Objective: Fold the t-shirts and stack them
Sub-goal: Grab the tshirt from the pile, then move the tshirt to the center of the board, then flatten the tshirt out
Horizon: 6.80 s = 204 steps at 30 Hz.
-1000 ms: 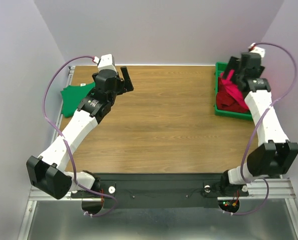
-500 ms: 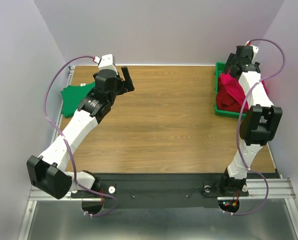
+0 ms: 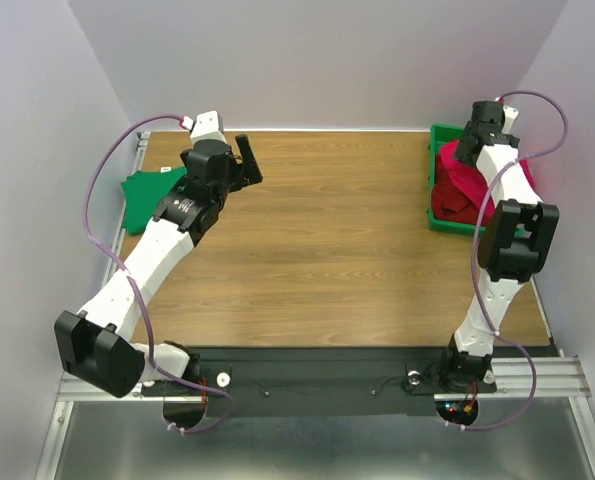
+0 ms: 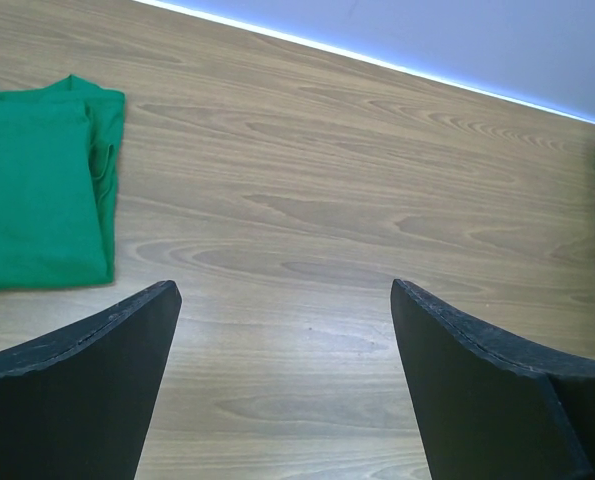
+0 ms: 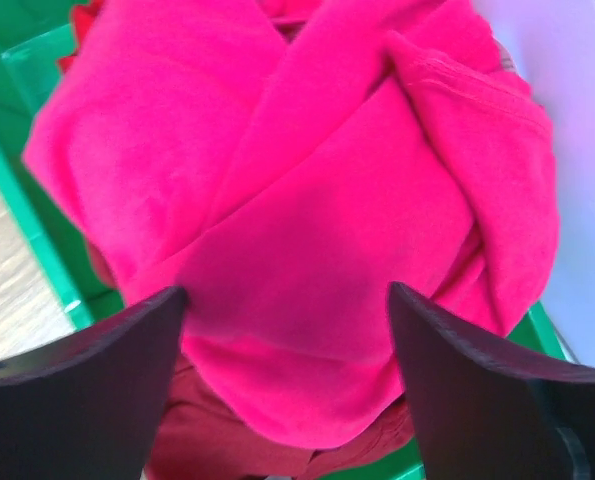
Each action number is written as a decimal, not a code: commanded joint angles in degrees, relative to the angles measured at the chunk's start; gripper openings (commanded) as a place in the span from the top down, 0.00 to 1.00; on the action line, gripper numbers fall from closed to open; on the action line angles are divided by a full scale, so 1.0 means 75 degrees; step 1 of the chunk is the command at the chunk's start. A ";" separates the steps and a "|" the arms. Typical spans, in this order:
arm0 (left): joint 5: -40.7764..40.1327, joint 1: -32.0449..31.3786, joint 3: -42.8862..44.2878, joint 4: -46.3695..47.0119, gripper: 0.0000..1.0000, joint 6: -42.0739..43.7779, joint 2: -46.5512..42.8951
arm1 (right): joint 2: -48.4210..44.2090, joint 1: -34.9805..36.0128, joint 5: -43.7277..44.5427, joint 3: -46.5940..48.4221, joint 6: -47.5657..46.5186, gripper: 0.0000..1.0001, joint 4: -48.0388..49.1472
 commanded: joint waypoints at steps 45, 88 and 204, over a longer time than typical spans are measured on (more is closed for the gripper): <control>0.0777 0.0324 0.0096 0.0667 0.02 0.0364 -0.0339 | -0.3547 0.0146 -0.4636 0.3452 -0.0261 1.00 0.0395; 0.1574 0.0617 -0.1379 -0.1326 0.01 0.0987 0.0364 | -0.2365 0.6709 -0.3327 -0.4222 0.1097 0.23 0.0571; 0.4506 0.2445 0.2733 -0.2709 0.70 0.1852 0.3339 | -0.6758 0.5609 0.2989 -0.4558 0.0581 0.99 -0.1457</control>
